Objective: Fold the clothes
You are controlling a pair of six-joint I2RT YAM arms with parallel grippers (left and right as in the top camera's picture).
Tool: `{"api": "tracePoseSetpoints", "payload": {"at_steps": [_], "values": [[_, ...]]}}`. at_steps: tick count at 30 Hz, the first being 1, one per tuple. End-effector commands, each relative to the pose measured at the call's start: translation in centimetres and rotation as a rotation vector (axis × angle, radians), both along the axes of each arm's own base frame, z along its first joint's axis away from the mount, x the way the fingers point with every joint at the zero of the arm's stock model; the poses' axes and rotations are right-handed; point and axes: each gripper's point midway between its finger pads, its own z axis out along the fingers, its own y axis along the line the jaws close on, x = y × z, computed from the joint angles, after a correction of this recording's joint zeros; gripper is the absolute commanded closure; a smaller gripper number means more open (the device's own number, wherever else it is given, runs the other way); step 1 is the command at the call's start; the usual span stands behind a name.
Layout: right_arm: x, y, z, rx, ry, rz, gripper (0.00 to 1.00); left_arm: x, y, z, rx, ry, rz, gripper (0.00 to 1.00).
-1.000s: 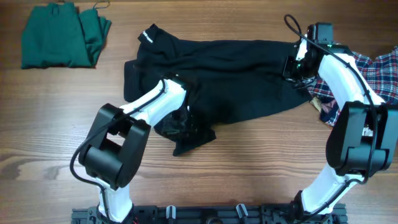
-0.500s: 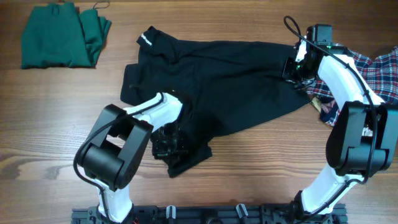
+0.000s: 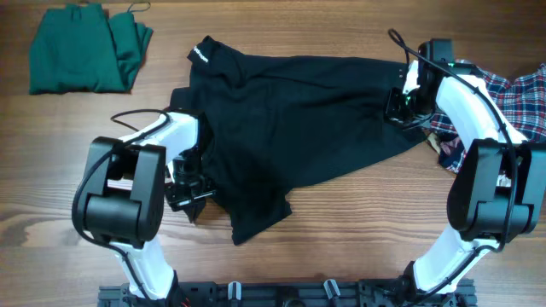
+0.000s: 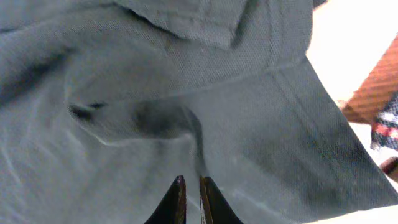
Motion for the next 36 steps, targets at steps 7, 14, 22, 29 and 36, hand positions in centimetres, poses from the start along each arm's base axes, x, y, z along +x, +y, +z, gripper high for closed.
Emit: {"api": "tracePoseSetpoints", "payload": {"at_steps": [7,14,22,29,36], "values": [[1.0,0.4,0.3,0.025,-0.050,0.011,0.84,3.0,-6.3,7.3,-0.307,-0.416,-0.063,0.96],[1.1,0.4,0.3,0.025,-0.053,0.012,0.83,3.9,-9.8,6.1,-0.347,-0.515,-0.120,0.96],[1.4,0.3,0.4,0.024,-0.069,0.012,0.83,3.5,-8.1,1.5,-0.272,-0.567,-0.162,0.96],[1.7,0.3,0.4,0.023,-0.082,0.012,0.84,5.4,-7.8,0.1,-0.248,-0.678,-0.181,0.96],[1.8,0.3,0.4,0.023,-0.086,0.012,0.84,4.5,-6.6,-2.9,-0.171,-0.581,-0.155,0.96]]}}
